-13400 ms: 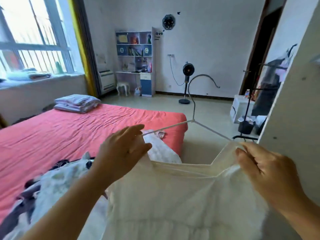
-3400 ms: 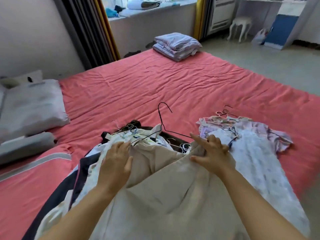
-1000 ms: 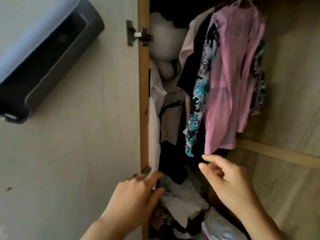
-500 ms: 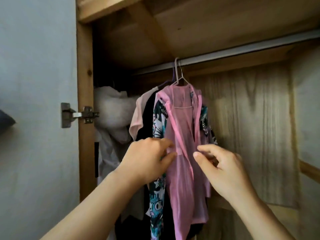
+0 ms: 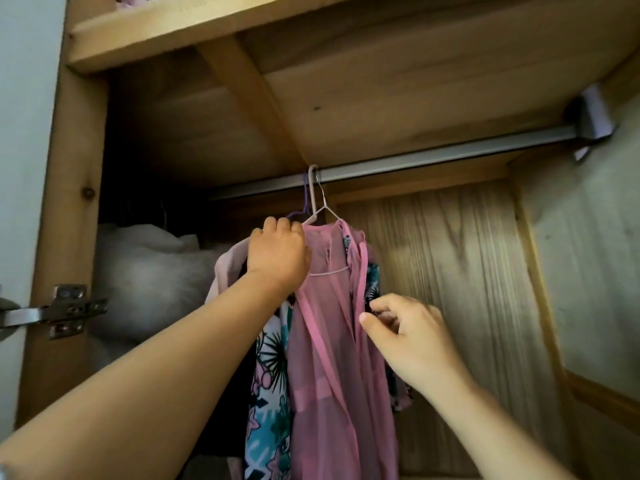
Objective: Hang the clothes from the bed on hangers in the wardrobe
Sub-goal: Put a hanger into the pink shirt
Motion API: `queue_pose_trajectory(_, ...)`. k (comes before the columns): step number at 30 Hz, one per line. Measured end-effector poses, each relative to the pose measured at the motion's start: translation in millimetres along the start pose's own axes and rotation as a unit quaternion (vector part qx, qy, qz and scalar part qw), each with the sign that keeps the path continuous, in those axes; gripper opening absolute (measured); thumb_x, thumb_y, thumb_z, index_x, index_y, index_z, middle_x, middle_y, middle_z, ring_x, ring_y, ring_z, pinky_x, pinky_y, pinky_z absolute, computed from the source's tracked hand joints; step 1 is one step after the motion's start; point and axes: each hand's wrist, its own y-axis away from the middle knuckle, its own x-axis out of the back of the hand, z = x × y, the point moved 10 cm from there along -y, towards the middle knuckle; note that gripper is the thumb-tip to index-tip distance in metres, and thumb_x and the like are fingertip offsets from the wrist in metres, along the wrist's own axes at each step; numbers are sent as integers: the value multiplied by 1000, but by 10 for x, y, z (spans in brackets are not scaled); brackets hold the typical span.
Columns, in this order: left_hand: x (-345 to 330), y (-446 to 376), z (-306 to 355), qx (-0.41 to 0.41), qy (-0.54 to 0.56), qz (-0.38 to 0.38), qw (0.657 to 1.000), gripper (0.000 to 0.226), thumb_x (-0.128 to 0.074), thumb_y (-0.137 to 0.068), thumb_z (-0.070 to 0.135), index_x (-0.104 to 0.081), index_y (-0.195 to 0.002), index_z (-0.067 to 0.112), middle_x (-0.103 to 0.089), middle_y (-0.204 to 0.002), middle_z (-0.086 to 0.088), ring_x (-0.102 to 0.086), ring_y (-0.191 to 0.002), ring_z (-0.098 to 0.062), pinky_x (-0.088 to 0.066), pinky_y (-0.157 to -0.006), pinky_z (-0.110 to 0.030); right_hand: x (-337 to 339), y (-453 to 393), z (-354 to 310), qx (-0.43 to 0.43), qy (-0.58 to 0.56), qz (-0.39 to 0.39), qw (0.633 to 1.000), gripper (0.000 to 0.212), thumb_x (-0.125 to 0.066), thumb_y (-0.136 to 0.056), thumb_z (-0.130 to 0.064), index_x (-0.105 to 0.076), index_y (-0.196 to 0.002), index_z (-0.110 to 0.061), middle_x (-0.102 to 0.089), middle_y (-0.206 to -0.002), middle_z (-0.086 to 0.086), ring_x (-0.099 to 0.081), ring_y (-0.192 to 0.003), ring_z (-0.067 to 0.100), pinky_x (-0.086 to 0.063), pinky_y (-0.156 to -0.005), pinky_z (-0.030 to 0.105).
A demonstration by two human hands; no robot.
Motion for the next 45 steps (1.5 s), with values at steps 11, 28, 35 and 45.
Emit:
queue_pose_trajectory(11, -380, -510, -91, 34, -40, -63, 997, 27, -44, -96, 16, -48, -122, 13, -59, -111, -8, -60, -98, -26, -40, -68, -33, 61, -167, 206, 22, 47, 8, 999, 23, -61, -87, -35, -67, -103, -20, -54, -96, -6, -47, -76, 6, -30, -63, 14)
queue_pose_trajectory(28, -263, 769, -388, -59, 13, -3, 998, 22, -35, -97, 35, -51, -102, 20, -64, -96, -3, -63, -86, -28, -40, -62, -33, -478, 167, 420, 8, -14, -58, 998, 36, -62, -82, -40, -64, -110, -18, -59, -108, -2, -59, -95, 22, -47, -83, 32)
queue_pose_trajectory(35, -29, 2113, -802, -28, 67, 33, 997, 31, -37, -86, 46, -57, -80, 24, -61, -70, 2, -62, -57, -27, -33, -43, -26, -645, 485, 365, 46, -34, -45, 997, 59, -62, -78, -44, -56, -126, -11, -53, -128, 7, -48, -118, 29, -39, -97, 39)
queue_pose_trajectory(45, 501, 4179, -1414, 97, 54, -92, 990, 38, -28, -94, 56, -56, -92, 32, -54, -81, 12, -57, -68, -5, -41, -52, -19, -1317, 1891, -306, 147, -294, -167, 929, 39, -45, -88, -33, -71, -89, -4, -68, -84, -4, -58, -80, -5, -41, -75, 3)
